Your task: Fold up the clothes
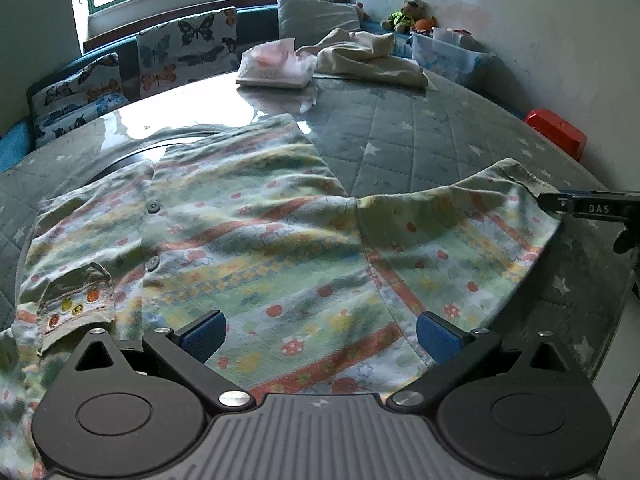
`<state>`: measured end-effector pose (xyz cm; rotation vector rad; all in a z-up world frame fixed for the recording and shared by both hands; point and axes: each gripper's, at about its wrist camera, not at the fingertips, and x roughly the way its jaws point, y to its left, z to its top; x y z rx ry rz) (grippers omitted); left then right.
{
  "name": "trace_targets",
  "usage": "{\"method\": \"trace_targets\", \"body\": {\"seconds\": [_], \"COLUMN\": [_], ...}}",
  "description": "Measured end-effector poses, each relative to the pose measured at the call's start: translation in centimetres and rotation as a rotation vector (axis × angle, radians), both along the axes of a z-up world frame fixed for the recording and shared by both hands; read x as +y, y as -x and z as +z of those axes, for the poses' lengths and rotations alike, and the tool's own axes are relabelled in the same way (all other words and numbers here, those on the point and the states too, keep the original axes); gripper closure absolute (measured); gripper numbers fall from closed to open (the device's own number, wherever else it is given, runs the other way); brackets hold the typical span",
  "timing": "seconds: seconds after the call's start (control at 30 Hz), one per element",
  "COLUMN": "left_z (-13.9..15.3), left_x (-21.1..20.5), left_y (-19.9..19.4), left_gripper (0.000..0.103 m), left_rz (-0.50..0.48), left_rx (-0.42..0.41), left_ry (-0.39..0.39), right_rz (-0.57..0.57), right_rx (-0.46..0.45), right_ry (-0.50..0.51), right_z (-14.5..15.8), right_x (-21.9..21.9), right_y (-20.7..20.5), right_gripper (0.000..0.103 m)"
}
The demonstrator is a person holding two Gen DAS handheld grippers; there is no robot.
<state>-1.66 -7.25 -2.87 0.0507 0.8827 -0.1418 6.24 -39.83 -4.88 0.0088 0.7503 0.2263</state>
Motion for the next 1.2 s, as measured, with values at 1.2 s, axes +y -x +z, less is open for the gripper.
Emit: {"method": "trace_targets", "body": {"seconds": [1.2], "left_z": [2.5], "left_x": [12.2], "left_y": [5.9], "left_gripper": [0.000], "left_rz": [0.247], "left_rx": [-0.150], "left_ry": [0.113], "right_rz": [0.530], "right_rx": [-0.126], "right_ry": [-0.236], "right_z": [13.3], "right_x": [20.0], "right_y": [3.1], "right_gripper": [0.094]}}
